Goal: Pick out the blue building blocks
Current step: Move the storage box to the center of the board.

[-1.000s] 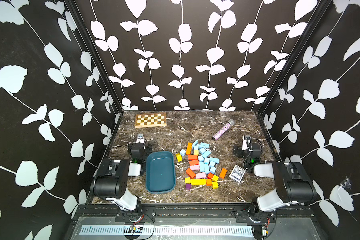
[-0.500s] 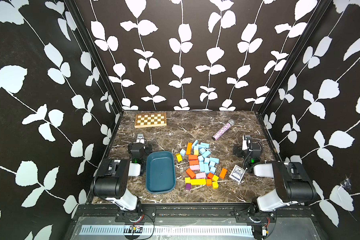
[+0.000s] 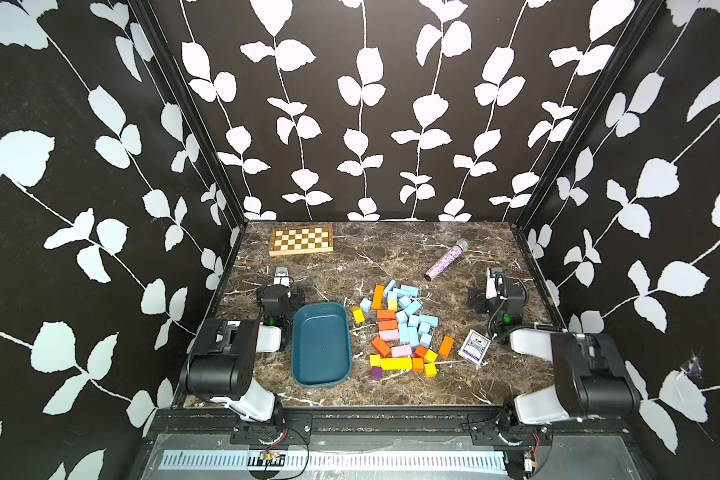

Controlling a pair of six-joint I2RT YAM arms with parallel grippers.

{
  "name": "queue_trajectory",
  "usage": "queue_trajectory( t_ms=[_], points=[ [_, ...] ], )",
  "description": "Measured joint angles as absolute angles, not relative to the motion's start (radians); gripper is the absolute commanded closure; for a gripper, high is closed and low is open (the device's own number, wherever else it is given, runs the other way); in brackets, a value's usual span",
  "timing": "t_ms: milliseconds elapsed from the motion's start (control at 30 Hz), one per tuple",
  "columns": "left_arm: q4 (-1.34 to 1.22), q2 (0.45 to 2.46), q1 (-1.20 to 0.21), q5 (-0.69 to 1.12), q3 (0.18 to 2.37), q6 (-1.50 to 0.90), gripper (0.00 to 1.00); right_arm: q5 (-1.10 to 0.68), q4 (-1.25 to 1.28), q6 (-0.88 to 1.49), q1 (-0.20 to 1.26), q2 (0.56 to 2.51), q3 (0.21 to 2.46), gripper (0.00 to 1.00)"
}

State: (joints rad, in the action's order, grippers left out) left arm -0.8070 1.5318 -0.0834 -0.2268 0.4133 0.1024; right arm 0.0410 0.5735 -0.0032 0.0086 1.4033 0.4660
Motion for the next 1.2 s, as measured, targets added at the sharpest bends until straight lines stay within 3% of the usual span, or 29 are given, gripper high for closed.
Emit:
queue_trajectory(
  t_ms=[300,500,633,767,1000,1200],
  points=[
    [-0.505,1.341,-0.084,-0.098,0.576,0.152,0.01,0.114,-0.027,0.268,0.08,1.232,0.822,0.01],
    [-0.104,1.273,-0.084,0.068,0.823,0.233,0.01,0.143,-0.271,0.39,0.267,1.23,0.923,0.01],
    [0.2,1.312,-0.085,0.241,1.028,0.348,0.01,0.142,-0.311,0.464,0.383,1.235,0.925,0.01],
    [0.434,1.357,-0.11,0.337,1.093,0.531,0.01,0.142,-0.282,0.529,0.448,1.244,0.921,0.01],
    [0.676,1.395,-0.195,0.344,1.074,0.907,0.01,0.117,-0.175,0.597,0.479,1.256,0.881,0.01],
    [0.694,1.466,-0.222,0.272,1.068,1.045,0.01,0.092,-0.123,0.617,0.482,1.285,0.876,0.01]
  ],
)
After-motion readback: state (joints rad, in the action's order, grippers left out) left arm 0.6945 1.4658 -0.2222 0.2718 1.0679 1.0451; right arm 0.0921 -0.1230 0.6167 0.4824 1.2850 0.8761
